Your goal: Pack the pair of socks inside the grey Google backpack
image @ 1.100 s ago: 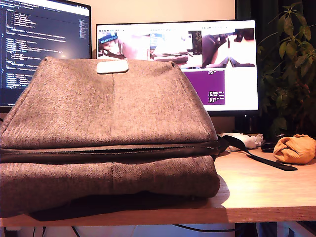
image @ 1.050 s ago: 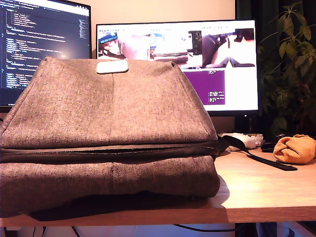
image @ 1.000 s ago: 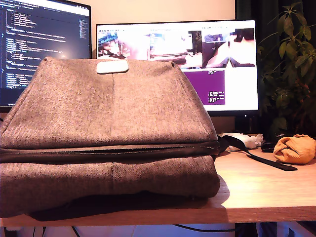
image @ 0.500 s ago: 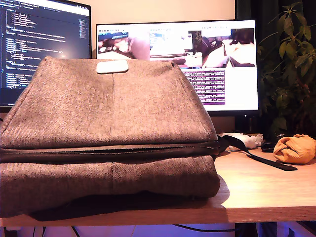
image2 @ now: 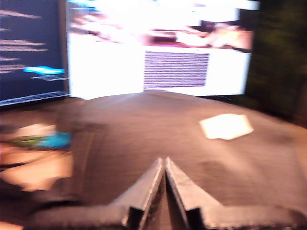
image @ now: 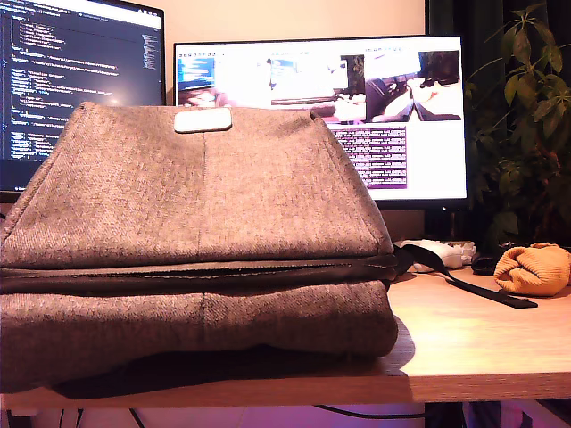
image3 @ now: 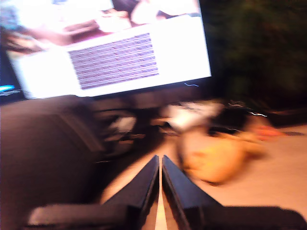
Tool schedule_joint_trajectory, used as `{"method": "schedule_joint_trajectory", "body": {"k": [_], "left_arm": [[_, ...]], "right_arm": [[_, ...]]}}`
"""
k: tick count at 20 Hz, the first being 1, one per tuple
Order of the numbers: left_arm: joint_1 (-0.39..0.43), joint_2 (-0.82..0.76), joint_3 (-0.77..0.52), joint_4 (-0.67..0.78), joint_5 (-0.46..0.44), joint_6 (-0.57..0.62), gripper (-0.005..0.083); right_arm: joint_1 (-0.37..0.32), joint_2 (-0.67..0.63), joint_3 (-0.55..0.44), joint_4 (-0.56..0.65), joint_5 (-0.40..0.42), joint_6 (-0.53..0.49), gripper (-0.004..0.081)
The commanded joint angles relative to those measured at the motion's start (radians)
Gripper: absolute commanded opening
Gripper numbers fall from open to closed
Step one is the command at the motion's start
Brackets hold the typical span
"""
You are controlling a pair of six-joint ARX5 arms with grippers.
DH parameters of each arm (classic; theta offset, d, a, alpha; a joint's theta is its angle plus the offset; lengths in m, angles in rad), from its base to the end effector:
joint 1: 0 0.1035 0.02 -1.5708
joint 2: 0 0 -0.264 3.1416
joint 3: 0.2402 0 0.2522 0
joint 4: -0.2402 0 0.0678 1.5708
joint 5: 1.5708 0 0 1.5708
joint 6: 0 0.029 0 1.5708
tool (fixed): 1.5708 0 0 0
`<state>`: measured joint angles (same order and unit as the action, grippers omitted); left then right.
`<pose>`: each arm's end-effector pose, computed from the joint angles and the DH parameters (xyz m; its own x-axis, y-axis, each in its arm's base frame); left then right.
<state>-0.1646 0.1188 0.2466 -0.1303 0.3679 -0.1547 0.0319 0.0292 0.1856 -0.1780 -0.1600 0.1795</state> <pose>0.0851 -0.0247 0.2253 0.8615 -0.5077 -0.0023 0.5012 0.8513 -0.1550 0.0850 0.0073 0.2065 0.9814 0.1907 -0.0213 -0.1838 0.9660 0.1819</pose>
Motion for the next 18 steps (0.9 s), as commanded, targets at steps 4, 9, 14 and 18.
{"method": "schedule_joint_trajectory", "body": {"k": [4,9,14,18], "left_arm": [[-0.063,0.159,0.172,-0.191,0.075,0.157,-0.0019],[-0.112,0.253,0.223,-0.208,0.109,0.241,-0.0019],[-0.158,0.309,0.229,-0.209,0.162,0.242,0.0247],[-0.159,0.384,0.237,-0.183,0.042,0.233,0.0747]], "right_arm": [[0.057,0.115,0.13,-0.128,-0.206,-0.028,-0.0012],[0.134,0.33,0.313,-0.288,-0.314,-0.154,-0.0012],[0.207,0.541,0.418,-0.299,-0.313,-0.2,-0.0012],[0.248,0.624,0.425,-0.284,-0.313,-0.234,-0.0012]]}}
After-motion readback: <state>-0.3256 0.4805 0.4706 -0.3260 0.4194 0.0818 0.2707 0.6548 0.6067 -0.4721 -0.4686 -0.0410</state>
